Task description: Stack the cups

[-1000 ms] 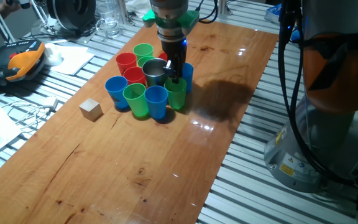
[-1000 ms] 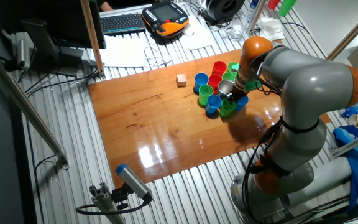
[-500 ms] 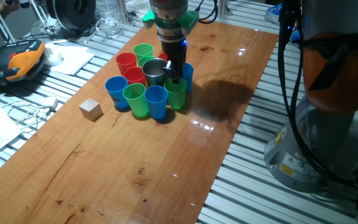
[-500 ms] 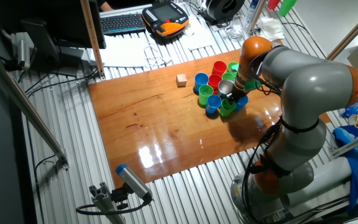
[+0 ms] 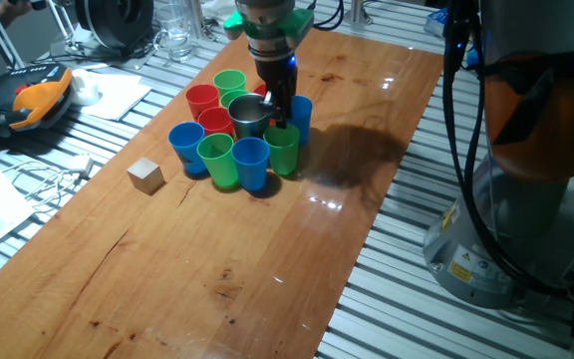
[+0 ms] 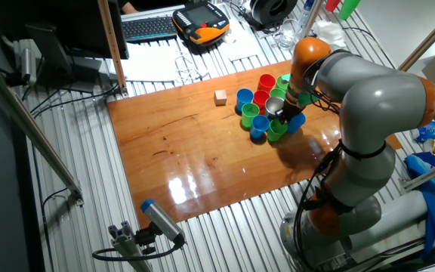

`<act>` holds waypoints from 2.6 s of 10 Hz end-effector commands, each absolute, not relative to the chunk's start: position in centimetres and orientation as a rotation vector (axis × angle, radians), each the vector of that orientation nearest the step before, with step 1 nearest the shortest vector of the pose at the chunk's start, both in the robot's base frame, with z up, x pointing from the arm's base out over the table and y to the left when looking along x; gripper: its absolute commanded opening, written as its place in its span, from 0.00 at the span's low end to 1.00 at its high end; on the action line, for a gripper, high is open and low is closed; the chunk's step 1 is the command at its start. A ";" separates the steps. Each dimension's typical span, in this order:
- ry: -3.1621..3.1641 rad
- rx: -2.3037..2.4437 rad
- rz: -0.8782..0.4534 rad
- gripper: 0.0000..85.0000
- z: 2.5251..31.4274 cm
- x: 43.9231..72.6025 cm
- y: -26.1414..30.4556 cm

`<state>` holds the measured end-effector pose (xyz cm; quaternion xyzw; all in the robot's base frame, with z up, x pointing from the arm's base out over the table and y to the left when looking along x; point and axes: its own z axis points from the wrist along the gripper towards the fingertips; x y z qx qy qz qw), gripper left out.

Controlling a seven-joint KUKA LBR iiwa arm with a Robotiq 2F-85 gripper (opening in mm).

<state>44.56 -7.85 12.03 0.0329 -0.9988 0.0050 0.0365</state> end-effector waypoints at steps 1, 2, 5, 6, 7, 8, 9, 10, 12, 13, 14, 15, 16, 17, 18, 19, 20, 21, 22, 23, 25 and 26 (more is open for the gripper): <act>-3.068 0.097 0.016 0.40 12.1 44.6 -7.8; -3.068 0.092 0.016 0.40 12.0 44.6 -7.8; -3.076 0.083 0.014 0.40 11.4 44.2 -7.8; -3.079 0.083 0.009 0.40 11.2 44.1 -7.9; -3.078 0.081 0.007 0.40 11.2 44.1 -7.8; -3.078 0.078 0.010 0.40 11.1 44.1 -7.8; -3.078 0.078 0.010 0.40 11.1 44.0 -7.8; -3.081 0.076 0.010 0.40 11.0 44.0 -7.8; -3.090 0.074 0.010 0.40 10.8 43.9 -7.8; -3.097 0.067 0.011 0.40 10.6 43.8 -7.7; -3.106 0.060 0.011 0.40 10.4 43.6 -7.4; -3.112 0.056 0.014 0.40 10.2 43.6 -7.3; -3.115 0.056 0.014 0.40 10.1 43.6 -7.3; -3.118 0.060 0.014 0.40 10.1 43.7 -7.3; -3.118 0.075 0.006 0.40 10.1 43.7 -7.3; -3.114 0.099 0.001 0.20 10.1 43.7 -7.3; -3.109 0.132 -0.007 0.20 10.1 43.7 -7.3; -3.102 0.156 -0.022 0.00 10.2 43.7 -7.3; -3.103 0.166 -0.027 0.00 10.2 43.7 -7.3; -3.106 0.166 -0.024 0.00 10.2 43.7 -7.3; -3.096 0.180 -0.032 0.00 10.5 44.0 -7.4; -3.083 0.182 -0.045 0.00 10.9 44.2 -7.5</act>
